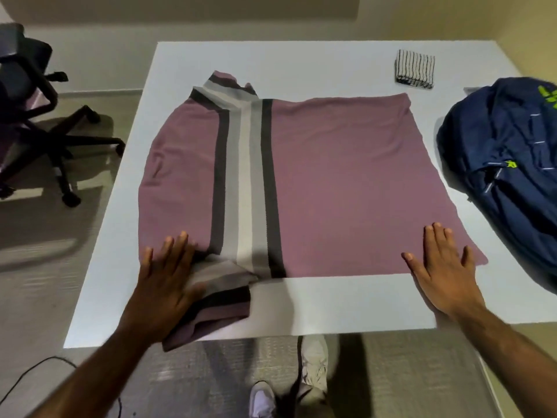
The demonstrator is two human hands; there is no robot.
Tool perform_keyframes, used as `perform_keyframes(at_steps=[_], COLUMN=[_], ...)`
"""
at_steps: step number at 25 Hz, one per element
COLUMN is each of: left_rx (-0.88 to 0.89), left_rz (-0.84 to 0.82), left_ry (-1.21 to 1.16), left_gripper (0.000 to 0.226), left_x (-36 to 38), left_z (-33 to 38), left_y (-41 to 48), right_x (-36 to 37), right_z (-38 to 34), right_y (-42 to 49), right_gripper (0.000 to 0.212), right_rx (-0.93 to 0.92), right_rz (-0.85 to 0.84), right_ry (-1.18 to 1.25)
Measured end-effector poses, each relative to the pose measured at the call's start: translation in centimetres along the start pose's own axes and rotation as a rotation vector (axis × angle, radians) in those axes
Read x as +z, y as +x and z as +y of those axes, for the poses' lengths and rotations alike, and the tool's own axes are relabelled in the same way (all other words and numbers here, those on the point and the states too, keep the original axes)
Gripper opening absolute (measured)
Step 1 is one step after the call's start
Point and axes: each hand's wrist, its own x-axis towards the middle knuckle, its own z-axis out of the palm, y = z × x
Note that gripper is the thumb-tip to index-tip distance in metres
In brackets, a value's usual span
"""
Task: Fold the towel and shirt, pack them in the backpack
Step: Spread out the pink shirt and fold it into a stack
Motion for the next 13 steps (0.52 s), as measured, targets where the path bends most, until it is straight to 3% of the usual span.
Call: perform_keyframes(at_steps=[4,8,13], left_rx=[0.285,0.327,0.352], left_rz=[-0.081,-0.016,0.033], left_ry=[0.126,0.164,0.087], left_gripper=[0.104,0.078,0.072], left_x=[1.2,1.1,1.2], left_z=[-1.8,-2.7,-2.2], left_y=[-6.8,-7.7,-8.7], right_x=[-0.1,0.9,0.7], right_z=[4.4,6.6,7.6], right_y=[-3.4,-6.0,-7.6], right_gripper=[0.083,0.078,0.059], right_rx=[-0.232,-0.284,-0.297], right_rz=[-0.045,0.022,0.178], right_ry=[-0.127,-0.133,-0.231])
